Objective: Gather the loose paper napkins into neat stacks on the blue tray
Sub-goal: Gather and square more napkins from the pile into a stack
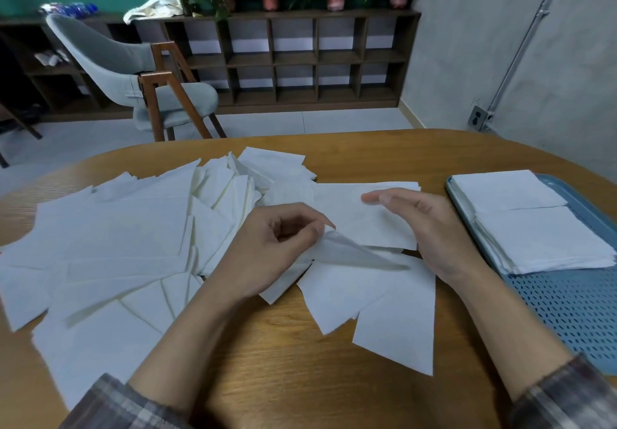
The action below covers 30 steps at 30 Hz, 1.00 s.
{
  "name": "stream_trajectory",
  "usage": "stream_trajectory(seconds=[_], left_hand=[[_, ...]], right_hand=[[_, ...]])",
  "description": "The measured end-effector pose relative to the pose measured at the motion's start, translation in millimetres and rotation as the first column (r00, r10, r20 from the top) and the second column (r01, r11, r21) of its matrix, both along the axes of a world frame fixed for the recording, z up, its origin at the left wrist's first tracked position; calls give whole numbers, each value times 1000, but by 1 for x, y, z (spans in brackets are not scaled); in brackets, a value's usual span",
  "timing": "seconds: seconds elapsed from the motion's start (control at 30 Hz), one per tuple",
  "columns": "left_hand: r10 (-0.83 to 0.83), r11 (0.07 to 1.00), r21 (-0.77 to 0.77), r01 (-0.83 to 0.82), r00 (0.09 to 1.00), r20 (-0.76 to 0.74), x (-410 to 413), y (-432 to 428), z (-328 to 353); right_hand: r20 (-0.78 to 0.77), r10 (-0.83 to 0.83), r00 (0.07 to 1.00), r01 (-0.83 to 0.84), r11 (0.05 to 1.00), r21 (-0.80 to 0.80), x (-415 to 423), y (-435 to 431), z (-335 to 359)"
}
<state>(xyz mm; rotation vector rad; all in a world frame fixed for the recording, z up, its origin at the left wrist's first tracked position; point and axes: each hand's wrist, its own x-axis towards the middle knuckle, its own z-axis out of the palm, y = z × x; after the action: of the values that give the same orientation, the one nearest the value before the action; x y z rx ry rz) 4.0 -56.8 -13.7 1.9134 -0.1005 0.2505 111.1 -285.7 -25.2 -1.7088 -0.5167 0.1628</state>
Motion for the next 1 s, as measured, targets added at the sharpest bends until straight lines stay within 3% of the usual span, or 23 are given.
stream_trajectory(seconds=[0.13,0.27,0.37,0.43,0.6,0.83,1.0], left_hand=[[151,987,-62,-147,986,66,2,-5,-1],[328,919,-236,-317,945,7,2,-14,-2],[319,910,-265,-319,947,-44,3,-18,-4],[289,930,-239,-280,957,1,2,-15,-2],[161,987,-7,-161,979,121,3,-4,1],[296,933,-236,-270,952,80,9,-14,-14],[271,947,-198,-254,961,63,10,-18,-16]], right_hand=[[-47,131,990,-129,990,53,-4,-2,1],[-49,129,990,-126,990,67,-9,3,2],[-53,61,997,-59,997,47,-13,4,3],[-57,51,997,-50,999,20,-15,5,4],[-64,70,995,-73,996,-44,-16,6,5],[-91,139,986,-128,984,125,-18,9,6],[-32,145,989,-142,987,79,-19,10,4]])
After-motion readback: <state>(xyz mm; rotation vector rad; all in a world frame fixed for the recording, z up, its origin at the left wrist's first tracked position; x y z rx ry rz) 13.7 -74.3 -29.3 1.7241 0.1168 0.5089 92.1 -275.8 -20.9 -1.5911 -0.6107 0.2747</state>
